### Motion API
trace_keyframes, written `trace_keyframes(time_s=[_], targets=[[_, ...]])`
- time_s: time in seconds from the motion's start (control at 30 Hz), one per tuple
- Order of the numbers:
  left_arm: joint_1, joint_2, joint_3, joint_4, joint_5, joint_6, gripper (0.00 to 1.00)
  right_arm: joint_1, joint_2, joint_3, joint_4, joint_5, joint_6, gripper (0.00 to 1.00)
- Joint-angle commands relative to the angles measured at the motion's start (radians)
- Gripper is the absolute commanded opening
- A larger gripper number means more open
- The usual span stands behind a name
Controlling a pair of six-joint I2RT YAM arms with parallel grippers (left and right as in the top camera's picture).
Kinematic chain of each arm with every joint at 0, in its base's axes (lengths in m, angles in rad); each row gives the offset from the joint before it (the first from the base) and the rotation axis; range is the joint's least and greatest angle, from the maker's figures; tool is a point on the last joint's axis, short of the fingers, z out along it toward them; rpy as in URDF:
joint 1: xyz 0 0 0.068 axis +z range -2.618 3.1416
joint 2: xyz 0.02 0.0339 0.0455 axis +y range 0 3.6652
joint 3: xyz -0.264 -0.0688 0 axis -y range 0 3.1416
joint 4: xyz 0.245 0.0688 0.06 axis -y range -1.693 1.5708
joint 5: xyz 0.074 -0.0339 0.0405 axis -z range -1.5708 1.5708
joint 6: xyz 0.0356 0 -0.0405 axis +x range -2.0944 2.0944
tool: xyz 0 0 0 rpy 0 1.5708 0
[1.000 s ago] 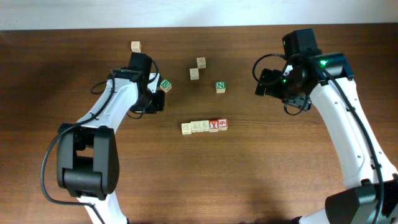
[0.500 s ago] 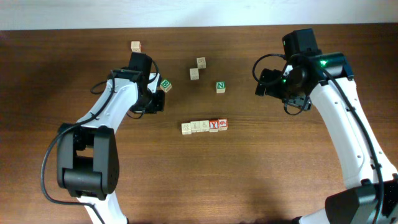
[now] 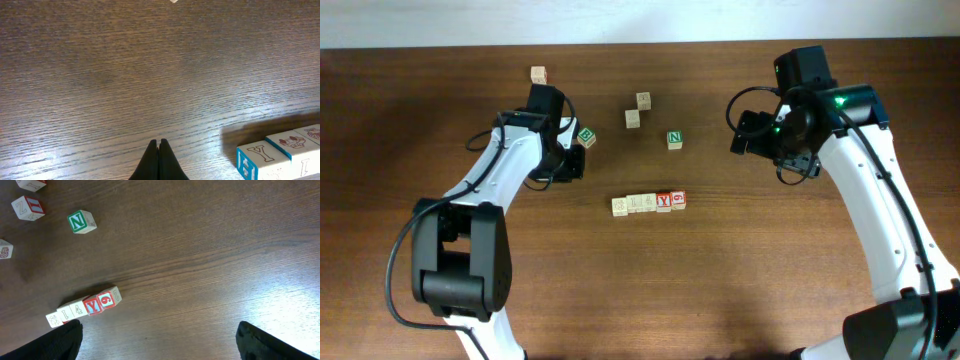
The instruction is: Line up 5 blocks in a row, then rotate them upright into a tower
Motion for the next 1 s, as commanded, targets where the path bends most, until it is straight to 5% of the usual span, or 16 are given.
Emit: trace_keyframes(time_s=[0.0, 0.97], targets=[[0.000, 0.007, 0.014, 0.001, -0.003, 0.016, 0.00, -0.003, 0.004, 0.009, -0.003, 0.016, -0.003, 0.98], [0.000, 0.007, 0.014, 0.011, 0.017, -0.058, 0.00, -0.003, 0.004, 0.009, -0.003, 0.016, -0.003, 0.98]])
